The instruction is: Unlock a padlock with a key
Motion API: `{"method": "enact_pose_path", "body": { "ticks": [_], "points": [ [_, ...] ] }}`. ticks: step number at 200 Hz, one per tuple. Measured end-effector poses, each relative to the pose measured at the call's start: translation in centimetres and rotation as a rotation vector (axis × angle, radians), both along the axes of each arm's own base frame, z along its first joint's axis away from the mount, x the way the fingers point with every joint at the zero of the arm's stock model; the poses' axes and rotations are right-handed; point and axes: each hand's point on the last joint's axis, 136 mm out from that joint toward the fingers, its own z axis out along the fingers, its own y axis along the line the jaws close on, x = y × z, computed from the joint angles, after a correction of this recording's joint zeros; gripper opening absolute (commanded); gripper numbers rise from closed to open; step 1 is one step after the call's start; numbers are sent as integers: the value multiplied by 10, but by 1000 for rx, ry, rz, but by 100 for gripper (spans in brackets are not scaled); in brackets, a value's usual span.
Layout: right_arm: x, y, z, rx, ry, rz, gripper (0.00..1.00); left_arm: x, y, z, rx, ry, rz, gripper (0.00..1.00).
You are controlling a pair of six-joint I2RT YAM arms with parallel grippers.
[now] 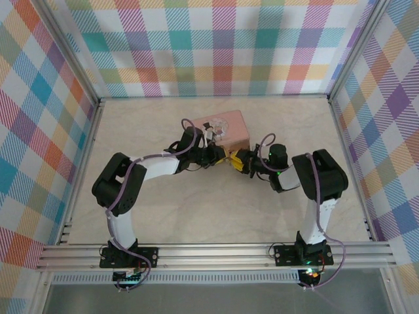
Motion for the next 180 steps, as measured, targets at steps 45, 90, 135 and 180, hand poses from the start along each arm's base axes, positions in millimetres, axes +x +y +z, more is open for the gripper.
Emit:
{"method": "enact_pose_path", "body": {
  "ticks": [45,90,135,180],
  "points": [
    [-22,-15,9,-210,-88,50,33,-10,9,-5,64,23,-15,0],
    [-35,-16,30,-509,-273,130,37,-15,12,-3,80,41,-14,1],
    [-58,-2,25,-757,-463,268,43,-14,12,-1,76,40,-15,1],
    [-63,5,18,-911,-598,339,50,-14,10,2,68,42,-20,1]
  ]
}}
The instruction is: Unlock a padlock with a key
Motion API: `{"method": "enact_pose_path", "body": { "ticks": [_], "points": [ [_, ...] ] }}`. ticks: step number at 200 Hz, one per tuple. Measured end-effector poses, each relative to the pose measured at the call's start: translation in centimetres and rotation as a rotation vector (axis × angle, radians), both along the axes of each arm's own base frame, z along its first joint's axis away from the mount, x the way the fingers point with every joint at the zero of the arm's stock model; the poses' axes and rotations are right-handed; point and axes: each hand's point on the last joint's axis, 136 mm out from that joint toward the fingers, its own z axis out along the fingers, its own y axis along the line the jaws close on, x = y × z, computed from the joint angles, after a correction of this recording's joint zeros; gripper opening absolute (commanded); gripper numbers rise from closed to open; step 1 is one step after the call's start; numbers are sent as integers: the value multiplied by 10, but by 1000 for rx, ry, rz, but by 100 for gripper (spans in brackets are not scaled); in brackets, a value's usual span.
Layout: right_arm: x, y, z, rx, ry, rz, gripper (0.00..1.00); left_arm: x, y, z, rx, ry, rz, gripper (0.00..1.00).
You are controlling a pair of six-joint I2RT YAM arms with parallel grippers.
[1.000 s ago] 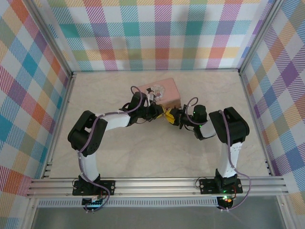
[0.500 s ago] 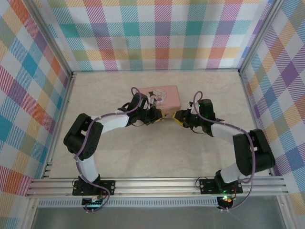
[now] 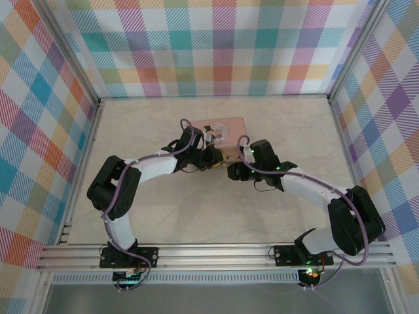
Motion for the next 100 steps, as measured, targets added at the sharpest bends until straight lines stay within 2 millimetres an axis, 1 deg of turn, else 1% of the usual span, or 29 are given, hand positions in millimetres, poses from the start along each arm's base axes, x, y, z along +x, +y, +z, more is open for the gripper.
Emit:
{"method": "enact_pose_path", "body": {
  "ticks": [18,48,77,100],
  "points": [
    [6,2,3,-32,-46,15,53,-1,-1,2,-3,6,-6,1],
    [15,7,2,-80,-91,35,53,-2,-2,3,-6,11,-12,1],
    [24,15,6,-107,-129,54,51,-1,-2,4,-8,11,-14,1],
    [28,23,3,-134,-142,75,50,-1,-3,6,-10,9,-15,1]
  ]
}}
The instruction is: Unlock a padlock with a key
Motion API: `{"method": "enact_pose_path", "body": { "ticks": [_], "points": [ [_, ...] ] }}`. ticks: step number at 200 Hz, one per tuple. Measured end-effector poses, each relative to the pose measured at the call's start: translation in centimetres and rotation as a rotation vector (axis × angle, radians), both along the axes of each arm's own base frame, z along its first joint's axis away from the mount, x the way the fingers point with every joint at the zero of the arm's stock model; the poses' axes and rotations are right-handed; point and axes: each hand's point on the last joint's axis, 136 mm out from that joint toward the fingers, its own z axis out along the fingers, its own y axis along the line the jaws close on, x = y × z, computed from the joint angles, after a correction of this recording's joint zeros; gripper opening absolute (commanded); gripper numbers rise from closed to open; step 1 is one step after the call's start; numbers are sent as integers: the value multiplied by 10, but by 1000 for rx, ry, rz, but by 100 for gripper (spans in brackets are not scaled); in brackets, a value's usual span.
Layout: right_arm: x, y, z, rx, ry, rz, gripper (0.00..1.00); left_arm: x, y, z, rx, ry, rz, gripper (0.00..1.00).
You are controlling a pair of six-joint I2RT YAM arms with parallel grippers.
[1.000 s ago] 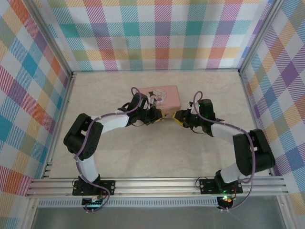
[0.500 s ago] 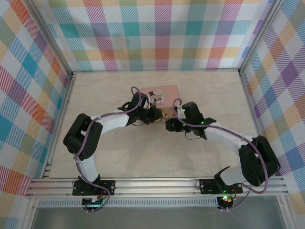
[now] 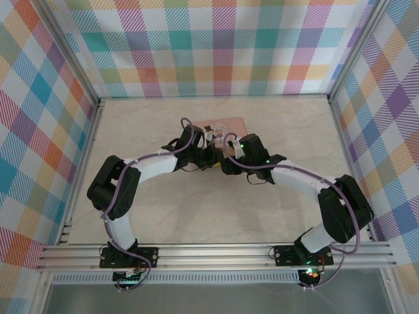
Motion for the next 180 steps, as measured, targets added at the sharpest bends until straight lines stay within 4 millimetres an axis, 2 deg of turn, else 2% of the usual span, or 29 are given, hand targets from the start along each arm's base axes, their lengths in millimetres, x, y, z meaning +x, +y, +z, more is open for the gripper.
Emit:
{"method": "enact_pose_path", "body": {
  "ticks": [82,130,164,180],
  "points": [
    [2,10,-9,-107,-37,39,43,-3,-1,3,-6,15,-12,1],
    [1,12,-7,-158,-72,50,37,-4,-1,5,-11,13,-15,1],
    [1,11,-9,-204,-83,65,1,-3,0,5,-7,10,-8,1],
    [0,10,-9,-234,-97,80,0,-4,1,4,-5,19,-10,2]
  ]
}}
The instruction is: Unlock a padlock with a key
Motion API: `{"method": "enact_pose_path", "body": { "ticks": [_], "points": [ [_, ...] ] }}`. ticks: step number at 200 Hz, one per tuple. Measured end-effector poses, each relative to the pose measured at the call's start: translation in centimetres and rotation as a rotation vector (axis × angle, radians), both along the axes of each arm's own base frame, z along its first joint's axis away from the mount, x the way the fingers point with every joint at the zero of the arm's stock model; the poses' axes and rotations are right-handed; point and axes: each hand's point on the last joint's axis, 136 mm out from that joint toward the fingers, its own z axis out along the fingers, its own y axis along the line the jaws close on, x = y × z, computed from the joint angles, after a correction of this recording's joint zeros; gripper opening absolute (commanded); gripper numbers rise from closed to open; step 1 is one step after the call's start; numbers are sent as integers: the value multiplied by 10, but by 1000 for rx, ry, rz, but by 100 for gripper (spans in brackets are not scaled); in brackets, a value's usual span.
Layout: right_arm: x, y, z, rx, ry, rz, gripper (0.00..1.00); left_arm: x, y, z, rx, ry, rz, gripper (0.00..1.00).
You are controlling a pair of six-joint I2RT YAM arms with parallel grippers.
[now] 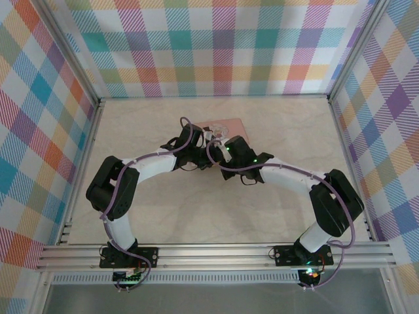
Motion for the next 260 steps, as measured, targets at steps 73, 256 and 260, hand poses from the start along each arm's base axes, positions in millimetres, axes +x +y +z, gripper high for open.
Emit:
{"method": "enact_pose_path", "body": {
  "ticks": [73,256,260],
  "points": [
    [-4,4,-9,12,29,14,0,-2,2,-2,11,11,5,44],
    [-22,13,-50,-2,158,100,0,-2,105,12,189,-99,269,62],
    [-21,14,-50,-3,158,104,0,-1,108,13,195,-104,277,62]
  ]
}}
